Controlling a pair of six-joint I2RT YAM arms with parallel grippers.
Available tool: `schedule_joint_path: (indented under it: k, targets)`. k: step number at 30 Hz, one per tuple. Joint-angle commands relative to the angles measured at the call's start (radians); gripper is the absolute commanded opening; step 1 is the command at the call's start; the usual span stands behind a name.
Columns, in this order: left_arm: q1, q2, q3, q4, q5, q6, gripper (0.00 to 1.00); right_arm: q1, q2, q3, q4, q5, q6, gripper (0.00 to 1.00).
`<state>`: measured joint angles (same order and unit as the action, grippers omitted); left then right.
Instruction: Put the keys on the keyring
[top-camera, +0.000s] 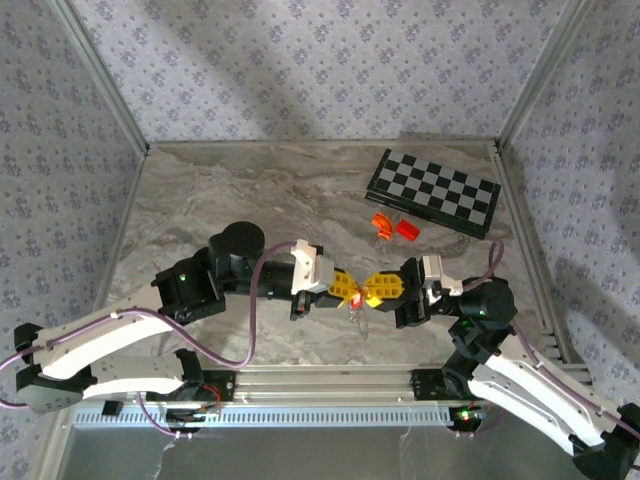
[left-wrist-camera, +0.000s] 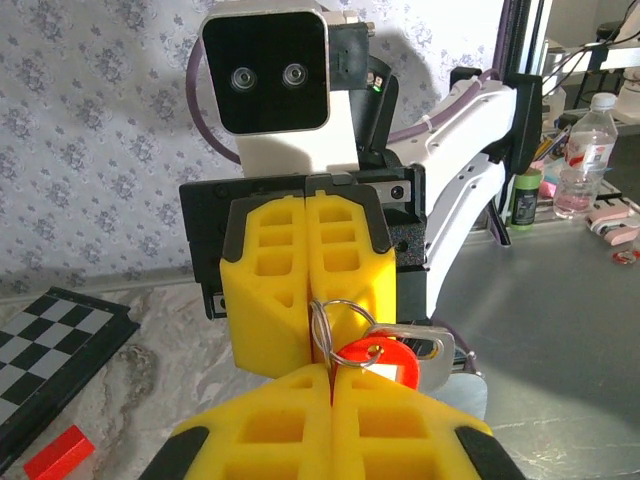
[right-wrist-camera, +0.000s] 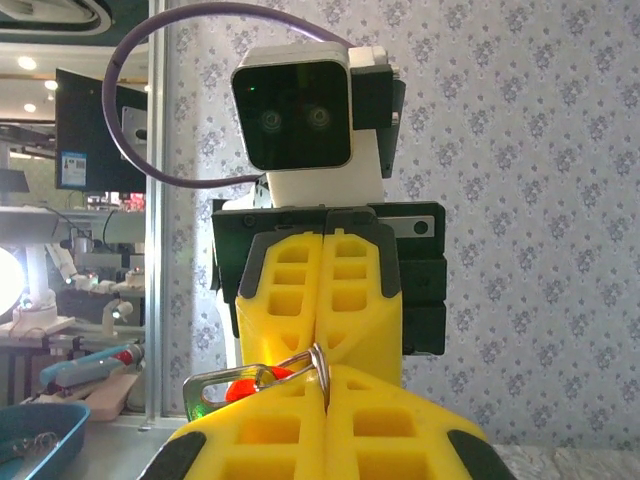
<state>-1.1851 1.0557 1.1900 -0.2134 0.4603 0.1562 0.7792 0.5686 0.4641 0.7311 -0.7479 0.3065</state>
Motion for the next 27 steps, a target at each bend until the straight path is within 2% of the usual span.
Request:
schedule_joint_path:
  k: [1,6,8,10,14,20,24,27]
  targets:
    - [-0.006,0.017,-0.002,0.102,0.029,-0.024,0.04,0.017,0.005,0.023,-0.139,-0.024,-0.059,0.0]
    - [-0.007,0.006,-0.018,0.109,0.024,-0.035,0.09,0.02,0.008,0.026,-0.165,-0.019,-0.073,0.0]
    - [-0.005,0.001,-0.024,0.111,0.015,-0.034,0.07,0.022,0.009,0.029,-0.179,-0.014,-0.083,0.0]
    - [-0.007,0.0,-0.027,0.111,0.012,-0.034,0.0,0.026,0.011,0.04,-0.21,-0.01,-0.099,0.0]
    - [-0.006,-0.008,-0.033,0.102,-0.004,-0.031,0.0,0.038,0.007,0.054,-0.274,0.003,-0.138,0.0]
    - [-0.006,-0.016,-0.019,0.032,-0.084,-0.014,0.0,0.047,-0.002,0.075,-0.367,0.041,-0.184,0.0]
    - [-0.007,0.002,0.015,-0.057,-0.129,0.014,0.0,0.059,-0.023,0.105,-0.473,0.096,-0.248,0.12]
    - [-0.006,0.014,0.029,-0.094,-0.143,0.028,0.0,0.071,-0.033,0.12,-0.54,0.133,-0.283,0.17]
